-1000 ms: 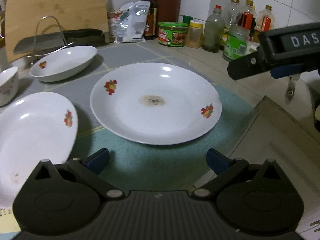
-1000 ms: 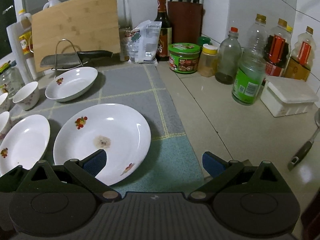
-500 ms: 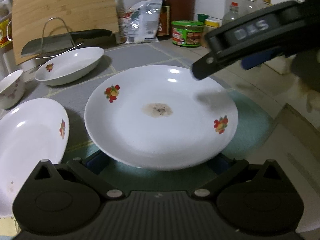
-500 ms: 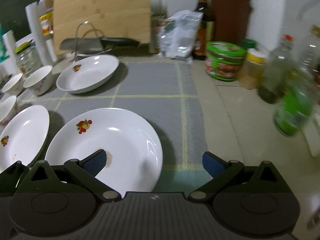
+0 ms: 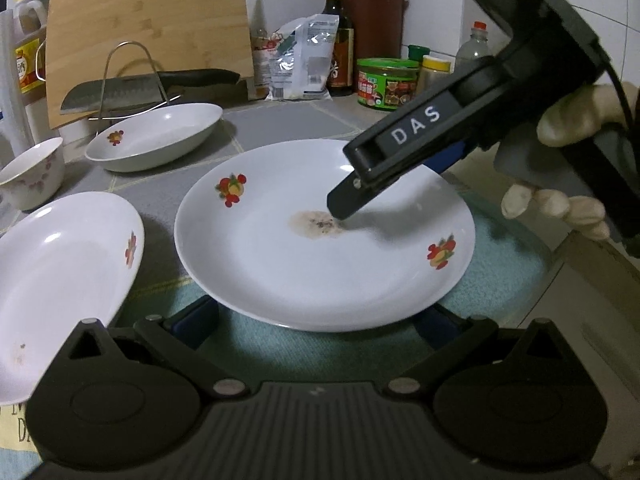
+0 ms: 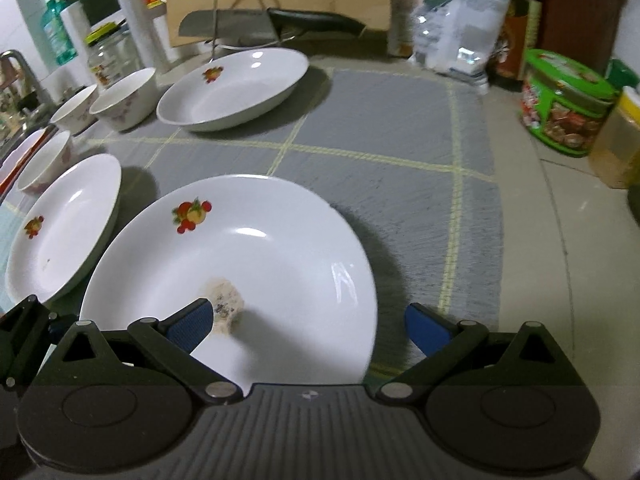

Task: Organize plates and bowls
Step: 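Close the right tool on the stained plate rim and lift it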

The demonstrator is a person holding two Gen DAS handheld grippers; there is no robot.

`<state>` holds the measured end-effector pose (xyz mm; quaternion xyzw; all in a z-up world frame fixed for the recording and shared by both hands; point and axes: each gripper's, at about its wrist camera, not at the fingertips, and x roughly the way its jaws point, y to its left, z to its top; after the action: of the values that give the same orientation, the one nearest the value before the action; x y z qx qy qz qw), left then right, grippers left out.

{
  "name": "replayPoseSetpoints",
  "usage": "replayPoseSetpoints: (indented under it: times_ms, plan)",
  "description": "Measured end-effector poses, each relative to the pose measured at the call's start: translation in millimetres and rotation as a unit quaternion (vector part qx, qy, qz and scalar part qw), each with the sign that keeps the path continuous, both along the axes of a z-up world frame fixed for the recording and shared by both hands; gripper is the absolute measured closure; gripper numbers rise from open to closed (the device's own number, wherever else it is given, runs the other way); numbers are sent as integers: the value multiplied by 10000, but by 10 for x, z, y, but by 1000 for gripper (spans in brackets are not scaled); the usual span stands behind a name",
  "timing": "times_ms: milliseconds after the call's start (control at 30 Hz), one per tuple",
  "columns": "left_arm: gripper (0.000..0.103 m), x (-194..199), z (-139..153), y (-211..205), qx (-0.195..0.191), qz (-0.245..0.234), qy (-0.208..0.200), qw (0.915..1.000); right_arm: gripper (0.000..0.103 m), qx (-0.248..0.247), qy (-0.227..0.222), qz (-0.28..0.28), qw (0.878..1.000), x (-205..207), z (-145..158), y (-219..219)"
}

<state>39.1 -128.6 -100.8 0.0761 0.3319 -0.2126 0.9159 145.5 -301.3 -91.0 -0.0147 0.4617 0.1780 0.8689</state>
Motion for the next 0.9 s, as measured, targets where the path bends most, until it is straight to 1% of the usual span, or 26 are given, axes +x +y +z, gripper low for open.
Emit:
replayPoseSetpoints:
  times_ms: [200, 300, 433, 533, 767, 900]
  plan:
    - [0, -48, -40, 24, -70, -1, -168, 9998, 0, 19, 95, 246, 9996, 56, 1, -17]
    - [0, -47, -27, 25, -33, 44, -101, 9999, 0, 66, 74, 340, 9994, 44, -7, -50]
    - [0, -13, -12, 10, 0, 18, -52, 10000, 0, -140, -72, 676, 9976, 3, -25, -31]
    - [0, 8, -5, 4, 37, -24, 13, 10000, 0, -219, -66, 886, 9958, 24, -12, -20]
    - [0, 17, -17, 11, 37, -85, -5, 10000, 0, -58, 5, 1636, 9865, 191, 28, -1]
    - [0, 28, -16, 23, 41, -138, 1, 9999, 0, 124, 109, 1982, 9800, 306, 31, 3]
